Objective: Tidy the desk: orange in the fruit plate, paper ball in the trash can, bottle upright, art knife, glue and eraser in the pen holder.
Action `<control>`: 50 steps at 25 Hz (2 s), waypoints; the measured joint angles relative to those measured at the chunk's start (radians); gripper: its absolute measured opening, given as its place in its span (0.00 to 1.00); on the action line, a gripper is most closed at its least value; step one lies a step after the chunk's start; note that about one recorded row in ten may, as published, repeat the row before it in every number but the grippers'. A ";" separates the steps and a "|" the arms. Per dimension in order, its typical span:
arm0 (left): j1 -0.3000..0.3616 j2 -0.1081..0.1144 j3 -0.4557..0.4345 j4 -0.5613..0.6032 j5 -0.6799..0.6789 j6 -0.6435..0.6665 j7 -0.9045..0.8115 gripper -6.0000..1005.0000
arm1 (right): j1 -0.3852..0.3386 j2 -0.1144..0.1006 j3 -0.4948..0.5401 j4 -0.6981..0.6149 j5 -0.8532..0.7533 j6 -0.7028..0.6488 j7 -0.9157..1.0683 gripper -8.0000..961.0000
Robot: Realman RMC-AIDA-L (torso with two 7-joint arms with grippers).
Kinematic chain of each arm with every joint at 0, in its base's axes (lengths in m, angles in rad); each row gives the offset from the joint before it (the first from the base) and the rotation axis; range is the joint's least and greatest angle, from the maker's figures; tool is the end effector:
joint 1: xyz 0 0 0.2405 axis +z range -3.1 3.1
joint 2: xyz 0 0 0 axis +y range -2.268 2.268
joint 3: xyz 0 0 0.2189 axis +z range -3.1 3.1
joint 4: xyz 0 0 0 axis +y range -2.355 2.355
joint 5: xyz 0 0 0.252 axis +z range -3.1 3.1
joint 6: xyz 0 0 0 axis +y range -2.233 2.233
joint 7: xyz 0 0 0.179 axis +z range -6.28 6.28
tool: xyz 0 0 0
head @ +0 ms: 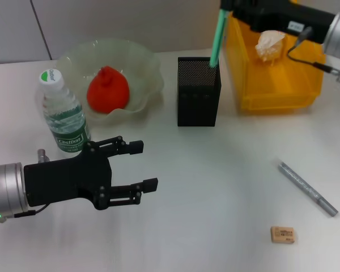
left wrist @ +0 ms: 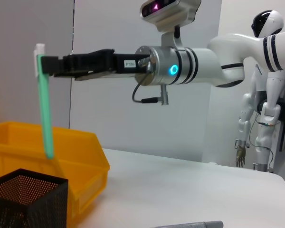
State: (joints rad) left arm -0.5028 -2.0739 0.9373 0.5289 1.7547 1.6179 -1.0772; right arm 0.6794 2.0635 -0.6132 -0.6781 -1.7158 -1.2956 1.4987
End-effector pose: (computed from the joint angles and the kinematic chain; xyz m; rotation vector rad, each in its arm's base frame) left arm -0.2190 0.3263 -0.0494 -2.8435 -0.2612 -0.8907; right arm 0.1873 0.4556 0.0543 -2.2966 0.6373 0.9752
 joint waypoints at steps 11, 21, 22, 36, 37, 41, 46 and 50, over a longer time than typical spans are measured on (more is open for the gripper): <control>0.002 0.000 0.000 -0.011 0.000 -0.001 0.003 0.80 | 0.065 0.013 0.001 0.175 0.002 0.126 -0.177 0.29; 0.009 0.001 0.000 -0.011 0.000 0.003 0.004 0.80 | 0.067 0.016 0.000 0.219 0.004 0.157 -0.228 0.31; 0.009 0.001 0.000 -0.010 0.000 0.004 0.004 0.80 | 0.067 0.015 0.000 0.222 0.004 0.162 -0.228 0.31; 0.016 0.005 0.000 -0.010 0.000 0.011 0.004 0.80 | 0.060 0.016 0.002 0.238 0.029 0.178 -0.254 0.33; 0.017 0.005 0.000 -0.010 0.000 0.012 0.004 0.80 | 0.058 0.016 0.003 0.238 0.032 0.175 -0.254 0.33; 0.017 0.005 0.000 -0.010 0.000 0.013 0.003 0.80 | 0.058 0.017 0.005 0.238 0.040 0.169 -0.254 0.40; 0.021 0.005 0.000 -0.009 0.000 0.016 0.003 0.80 | 0.056 0.017 0.001 0.238 0.060 0.163 -0.254 0.57; 0.023 0.005 0.000 -0.009 0.000 0.018 0.003 0.80 | 0.052 0.017 0.003 0.238 0.066 0.154 -0.254 0.70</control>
State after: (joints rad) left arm -0.4798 -2.0693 0.9373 0.5204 1.7550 1.6355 -1.0738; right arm 0.7317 2.0801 -0.6100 -0.4402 -1.6493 -1.1411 1.2446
